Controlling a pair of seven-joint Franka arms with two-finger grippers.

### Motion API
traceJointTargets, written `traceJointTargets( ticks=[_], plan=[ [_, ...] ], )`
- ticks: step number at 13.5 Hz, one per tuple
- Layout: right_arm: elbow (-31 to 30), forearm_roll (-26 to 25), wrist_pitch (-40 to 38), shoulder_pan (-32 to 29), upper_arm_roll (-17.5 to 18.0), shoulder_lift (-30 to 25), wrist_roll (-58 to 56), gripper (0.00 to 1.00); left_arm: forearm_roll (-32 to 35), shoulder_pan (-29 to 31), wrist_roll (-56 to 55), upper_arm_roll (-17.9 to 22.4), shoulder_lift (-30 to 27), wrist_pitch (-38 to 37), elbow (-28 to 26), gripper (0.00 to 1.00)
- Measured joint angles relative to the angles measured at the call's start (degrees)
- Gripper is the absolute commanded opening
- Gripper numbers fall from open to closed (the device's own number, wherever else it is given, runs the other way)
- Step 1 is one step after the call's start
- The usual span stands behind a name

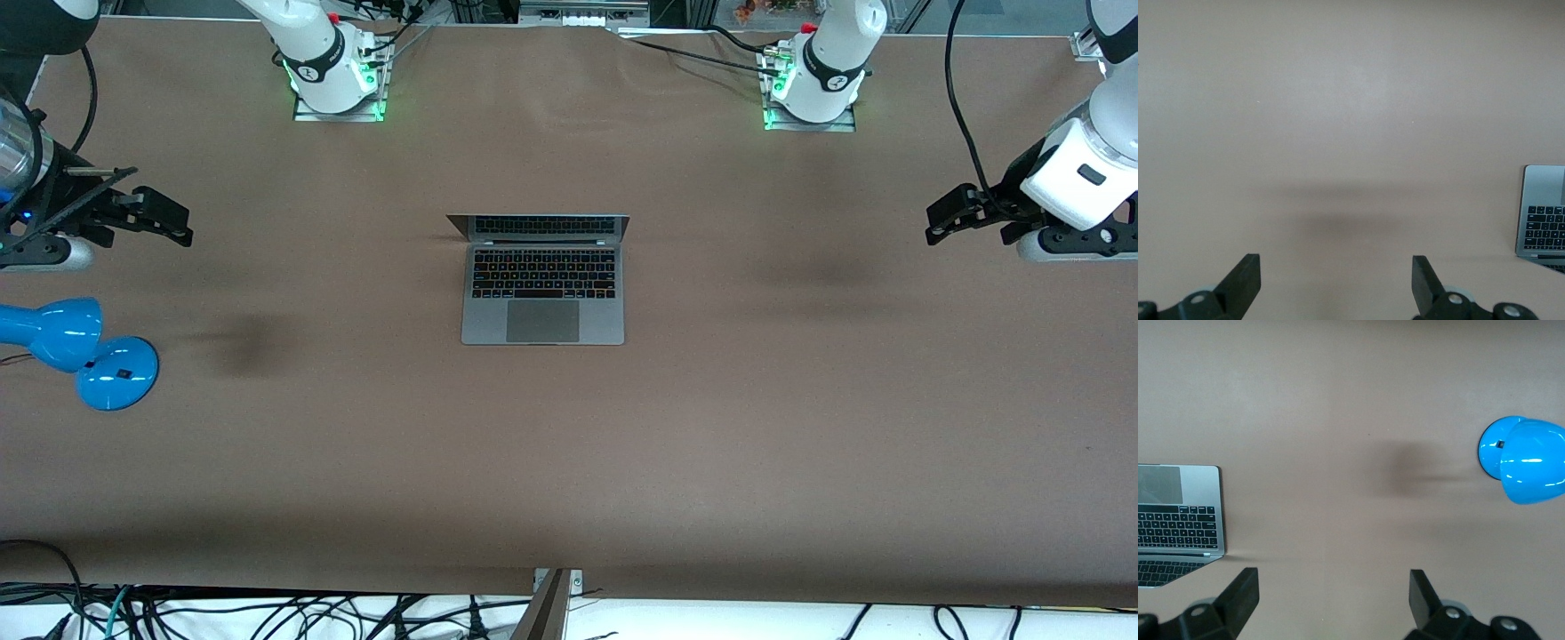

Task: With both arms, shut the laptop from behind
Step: 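Raise both grippers from rest and swing them toward the laptop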

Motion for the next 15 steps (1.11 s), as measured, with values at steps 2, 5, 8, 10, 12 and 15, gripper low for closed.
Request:
traceJointTargets(
  ticks=[2, 5, 8, 10, 12, 15],
  plan=[
    [0.0, 0.0, -0.3, 0.0, 0.0, 0.0, 0.0, 1.0, 0.0, 0.0, 0.0, 0.0, 0.0, 0.0, 0.0, 1.0],
    [0.0, 0.0, -0.7, 0.1, 0.0, 0.1, 0.0, 1.0, 0.0, 0.0, 0.0, 0.0, 0.0, 0.0, 0.0, 1.0],
    [0.0, 0.0, -0.7, 0.1, 0.0, 0.1, 0.0, 1.0, 0.0, 0.0, 0.0, 0.0, 0.0, 0.0, 0.0, 1.0],
    [0.0, 0.0, -0.7, 0.1, 0.0, 0.1, 0.0, 1.0, 0.0, 0.0, 0.0, 0.0, 0.0, 0.0, 0.0, 1.0],
    [0.0, 0.0, -0.8, 0.1, 0.0, 0.5, 0.1, 1.0, 0.0, 0.0, 0.0, -0.1, 0.0, 0.0, -0.1, 1.0],
    [0.0, 0.0, -0.9, 0.1, 0.0, 0.8, 0.1, 1.0, 0.0, -0.1, -0.2, -1.1, 0.0, 0.0, -0.2, 1.0]
  ],
)
